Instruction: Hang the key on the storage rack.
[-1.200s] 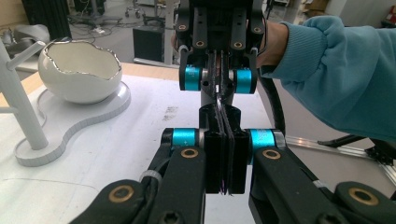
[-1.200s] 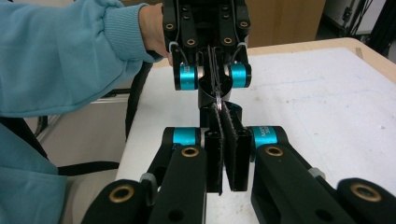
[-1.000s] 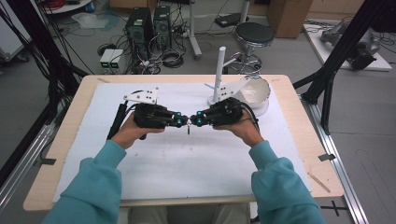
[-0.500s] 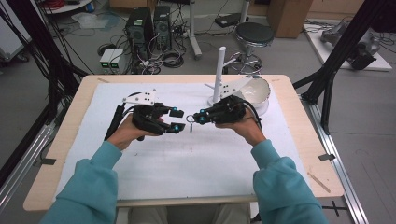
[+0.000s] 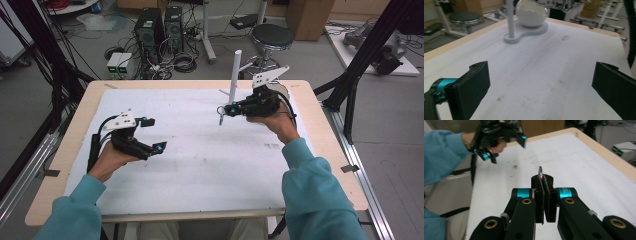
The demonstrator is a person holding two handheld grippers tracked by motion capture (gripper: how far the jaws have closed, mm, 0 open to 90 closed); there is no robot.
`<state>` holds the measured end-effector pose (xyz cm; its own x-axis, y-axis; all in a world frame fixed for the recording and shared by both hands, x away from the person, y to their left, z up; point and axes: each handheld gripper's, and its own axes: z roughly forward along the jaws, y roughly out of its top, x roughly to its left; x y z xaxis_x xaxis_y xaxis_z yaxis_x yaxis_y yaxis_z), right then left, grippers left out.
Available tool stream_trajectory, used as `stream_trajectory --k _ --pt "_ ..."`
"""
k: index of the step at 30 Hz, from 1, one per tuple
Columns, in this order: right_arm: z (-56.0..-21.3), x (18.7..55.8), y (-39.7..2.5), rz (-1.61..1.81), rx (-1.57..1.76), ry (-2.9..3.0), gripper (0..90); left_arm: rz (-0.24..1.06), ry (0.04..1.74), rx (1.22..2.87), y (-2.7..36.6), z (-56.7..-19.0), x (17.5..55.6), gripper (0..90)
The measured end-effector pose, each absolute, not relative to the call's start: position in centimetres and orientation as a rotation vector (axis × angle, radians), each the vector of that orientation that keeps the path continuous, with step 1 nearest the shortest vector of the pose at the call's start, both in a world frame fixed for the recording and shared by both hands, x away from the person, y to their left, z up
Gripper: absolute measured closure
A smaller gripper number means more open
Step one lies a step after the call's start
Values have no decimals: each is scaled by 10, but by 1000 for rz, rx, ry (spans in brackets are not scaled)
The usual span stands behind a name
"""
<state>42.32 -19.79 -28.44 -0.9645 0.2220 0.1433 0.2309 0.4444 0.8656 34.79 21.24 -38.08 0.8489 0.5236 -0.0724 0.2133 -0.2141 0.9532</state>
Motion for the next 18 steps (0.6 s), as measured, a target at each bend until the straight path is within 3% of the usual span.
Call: stream_trajectory --k 8,18 --pt "-266 440 -209 -1567 -491 -2717 892 396 677 1692 256 -406 325 16" --pt "-254 462 -222 -1525 -585 -2749 891 519 707 1579 278 -434 294 16"
